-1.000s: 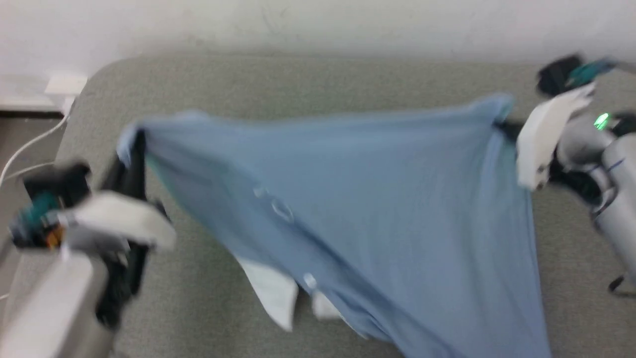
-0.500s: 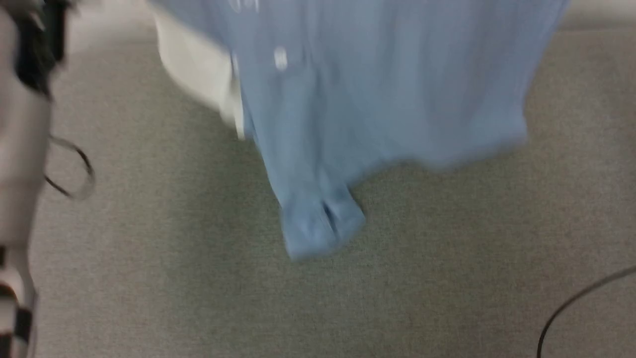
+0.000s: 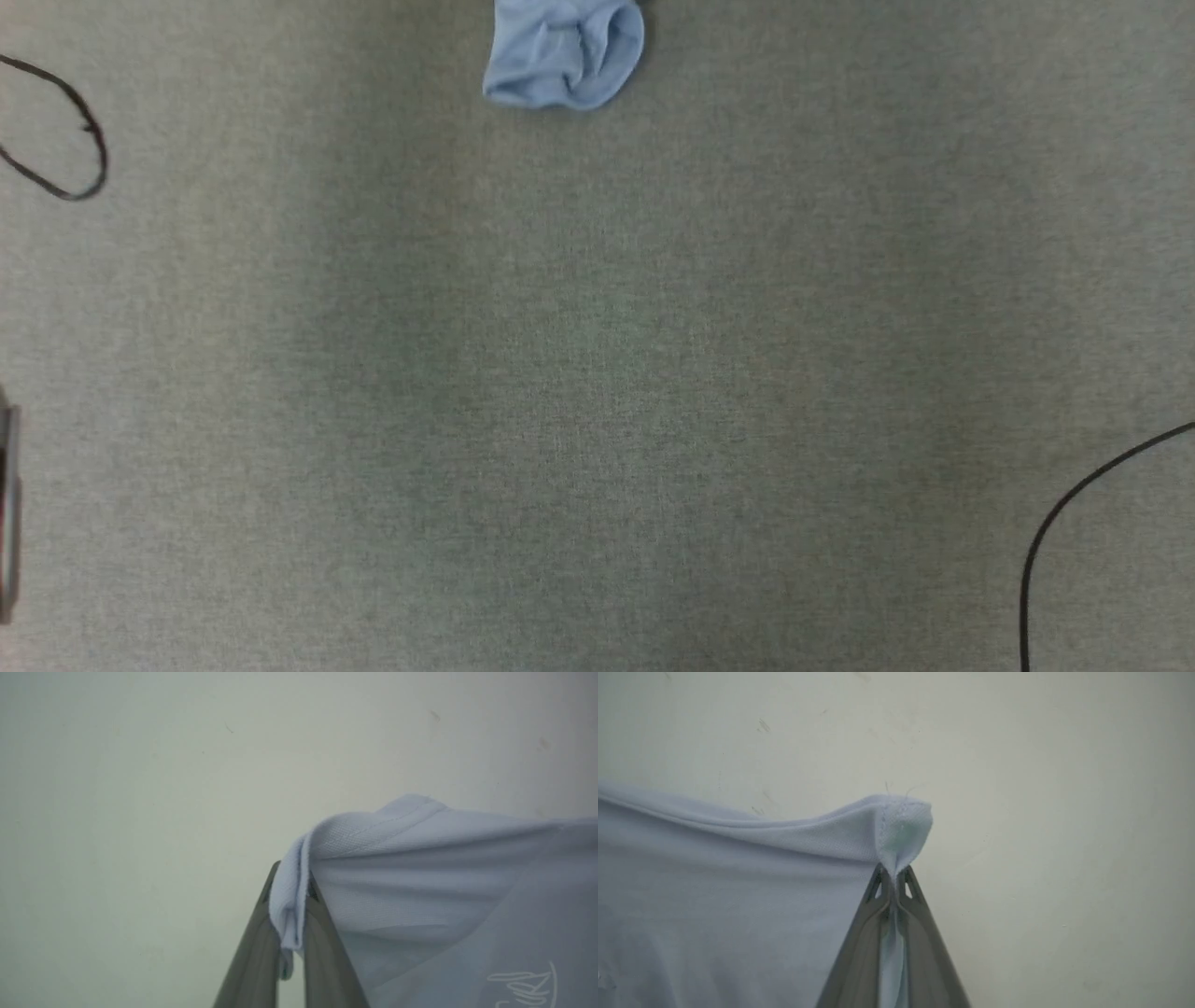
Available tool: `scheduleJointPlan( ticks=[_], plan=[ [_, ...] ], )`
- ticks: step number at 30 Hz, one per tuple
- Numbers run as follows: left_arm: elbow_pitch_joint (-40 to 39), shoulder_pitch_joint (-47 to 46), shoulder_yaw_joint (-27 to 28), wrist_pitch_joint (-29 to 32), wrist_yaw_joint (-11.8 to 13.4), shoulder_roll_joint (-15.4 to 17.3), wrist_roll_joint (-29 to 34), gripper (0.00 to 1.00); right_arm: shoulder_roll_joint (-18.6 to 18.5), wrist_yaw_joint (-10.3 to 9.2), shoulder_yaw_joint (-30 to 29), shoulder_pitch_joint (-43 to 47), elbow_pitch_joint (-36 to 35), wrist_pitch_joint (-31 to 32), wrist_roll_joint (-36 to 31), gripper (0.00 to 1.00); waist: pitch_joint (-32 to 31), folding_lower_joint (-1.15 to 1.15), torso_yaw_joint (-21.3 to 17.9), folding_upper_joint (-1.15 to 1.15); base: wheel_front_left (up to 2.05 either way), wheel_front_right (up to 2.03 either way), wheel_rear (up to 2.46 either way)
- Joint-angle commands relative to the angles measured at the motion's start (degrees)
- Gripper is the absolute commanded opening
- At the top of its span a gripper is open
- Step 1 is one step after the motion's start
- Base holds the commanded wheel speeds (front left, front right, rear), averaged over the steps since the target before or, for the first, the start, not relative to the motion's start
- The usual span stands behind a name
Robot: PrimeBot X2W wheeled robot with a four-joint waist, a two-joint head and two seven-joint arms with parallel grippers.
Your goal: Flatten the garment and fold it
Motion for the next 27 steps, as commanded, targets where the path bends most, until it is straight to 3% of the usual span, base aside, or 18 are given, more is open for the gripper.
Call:
scheduleJointPlan(
  ticks=[1, 8, 15, 20, 27],
  plan=[
    [2.2, 0.1, 0.2, -0.8, -0.3, -0.2, -0.6, 0.0, 0.3, -0.2, 0.6, 0.1, 2.0, -0.8, 0.5, 0.0, 3.7, -0.02, 0.6, 0.0, 0.0, 0.0, 0.0],
    [8.4, 4.8, 0.6, -3.1, -1.9, -2.9, -3.0, 0.0, 2.8, -0.2, 4.8, 4.2, 7.5, -3.2, 3.3, 0.0, 4.5, -0.02, 1.4, 0.0, 0.0, 0.0, 0.0],
    [9.0, 15.8, 4.0, -4.5, -3.5, -3.7, -6.3, 0.0, 2.8, -0.2, 11.6, 14.3, 8.0, -6.4, 7.5, 0.0, 0.2, -0.02, 2.0, 0.0, 0.0, 0.0, 0.0],
    [1.5, 31.3, 8.2, -4.6, -3.2, -3.4, -7.3, 0.0, 0.9, -0.2, 15.0, 25.2, 4.8, -9.4, 10.6, 0.0, -5.1, -0.02, 2.3, 0.0, 0.0, 0.0, 0.0],
    [-11.8, 57.5, 10.6, -4.4, 0.0, -4.6, -8.5, 0.0, -1.9, -0.2, 16.8, 43.6, -3.4, -10.7, 12.2, 0.0, -12.8, -0.02, 2.4, 0.0, 0.0, 0.0, 0.0]
  ],
)
